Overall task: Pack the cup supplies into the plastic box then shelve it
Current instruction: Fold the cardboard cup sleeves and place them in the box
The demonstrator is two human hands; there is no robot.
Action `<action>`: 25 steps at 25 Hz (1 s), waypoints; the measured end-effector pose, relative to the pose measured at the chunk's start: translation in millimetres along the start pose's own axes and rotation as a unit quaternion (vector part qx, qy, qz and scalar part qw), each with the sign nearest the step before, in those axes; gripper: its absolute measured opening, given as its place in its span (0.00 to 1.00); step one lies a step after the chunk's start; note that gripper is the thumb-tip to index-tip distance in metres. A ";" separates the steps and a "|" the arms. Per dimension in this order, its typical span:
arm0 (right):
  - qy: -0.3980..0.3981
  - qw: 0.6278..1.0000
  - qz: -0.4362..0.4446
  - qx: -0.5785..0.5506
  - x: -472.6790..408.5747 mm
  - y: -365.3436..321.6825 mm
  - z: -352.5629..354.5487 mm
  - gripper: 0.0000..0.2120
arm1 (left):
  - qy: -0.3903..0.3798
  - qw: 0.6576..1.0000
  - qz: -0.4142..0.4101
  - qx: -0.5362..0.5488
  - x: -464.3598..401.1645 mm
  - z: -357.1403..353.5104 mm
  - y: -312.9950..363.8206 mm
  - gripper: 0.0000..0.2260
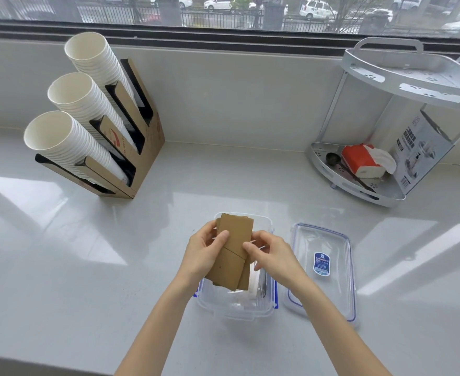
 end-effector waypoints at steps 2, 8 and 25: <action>0.006 1.000 0.004 -0.008 -1.1 -1.4 -2.7 0.06 | -0.002 0.999 0.001 -0.052 -0.9 -1.9 -5.0 0.11; 0.019 1.000 -0.014 -0.021 -4.4 -4.1 -8.2 0.09 | -0.005 0.989 0.046 -0.139 -0.1 1.4 -14.3 0.20; -0.016 0.991 -0.009 0.130 -10.5 -10.9 -48.0 0.11 | -0.046 0.974 0.018 -0.221 30.5 19.9 -27.3 0.11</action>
Point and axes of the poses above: each hand's wrist, its own x-axis away from the middle knuckle, its own z-axis out of the back of the hand, y = z × x, the point moved 4 cm from there along -x, towards the middle knuckle, and after that the axes turned 1 degree about y, right-handed, at the moved point
